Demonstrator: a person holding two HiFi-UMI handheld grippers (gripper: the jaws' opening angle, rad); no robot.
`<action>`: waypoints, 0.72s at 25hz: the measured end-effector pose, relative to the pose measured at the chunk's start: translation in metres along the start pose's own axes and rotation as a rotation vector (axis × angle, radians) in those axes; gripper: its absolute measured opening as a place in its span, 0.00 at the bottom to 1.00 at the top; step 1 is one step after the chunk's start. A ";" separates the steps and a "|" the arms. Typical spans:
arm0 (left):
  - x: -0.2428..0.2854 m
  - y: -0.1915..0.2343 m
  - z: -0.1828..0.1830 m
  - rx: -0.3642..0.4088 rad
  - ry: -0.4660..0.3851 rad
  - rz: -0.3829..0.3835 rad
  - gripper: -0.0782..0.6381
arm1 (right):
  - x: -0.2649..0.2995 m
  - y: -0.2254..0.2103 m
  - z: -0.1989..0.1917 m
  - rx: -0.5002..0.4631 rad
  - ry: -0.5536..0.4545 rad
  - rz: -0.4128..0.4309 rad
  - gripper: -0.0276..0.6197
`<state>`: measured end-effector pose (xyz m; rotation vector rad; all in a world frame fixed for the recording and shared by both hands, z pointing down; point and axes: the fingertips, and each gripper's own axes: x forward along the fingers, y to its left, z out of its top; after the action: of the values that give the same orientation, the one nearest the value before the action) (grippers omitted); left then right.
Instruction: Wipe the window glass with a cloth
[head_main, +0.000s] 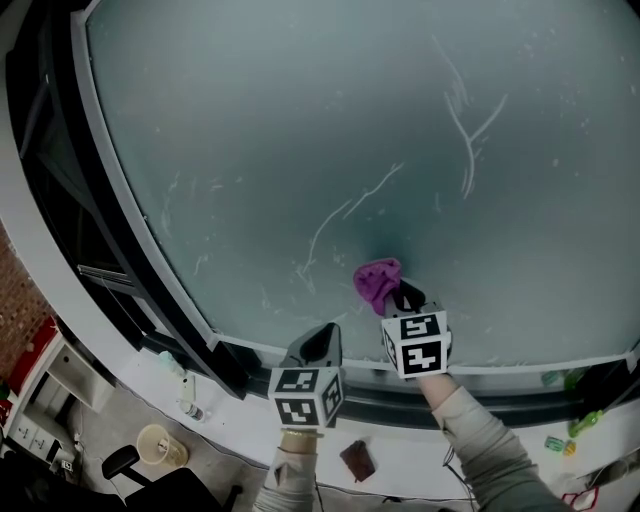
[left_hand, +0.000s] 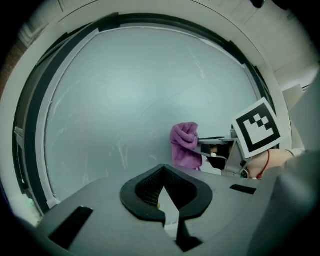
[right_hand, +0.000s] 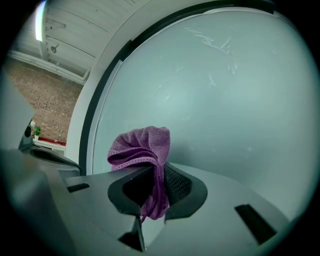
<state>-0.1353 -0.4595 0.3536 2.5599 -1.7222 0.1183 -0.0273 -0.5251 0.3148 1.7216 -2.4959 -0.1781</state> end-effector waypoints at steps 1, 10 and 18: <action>0.000 0.000 0.000 0.004 0.000 -0.001 0.12 | 0.003 -0.003 -0.001 -0.005 0.005 -0.007 0.12; 0.007 -0.004 0.008 0.023 -0.014 -0.014 0.12 | 0.006 -0.010 -0.003 -0.026 0.013 -0.015 0.12; 0.023 -0.023 0.012 0.030 -0.018 -0.062 0.12 | -0.007 -0.030 -0.009 -0.039 0.025 -0.041 0.12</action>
<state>-0.1050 -0.4729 0.3438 2.6407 -1.6574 0.1193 0.0041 -0.5291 0.3193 1.7505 -2.4248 -0.2058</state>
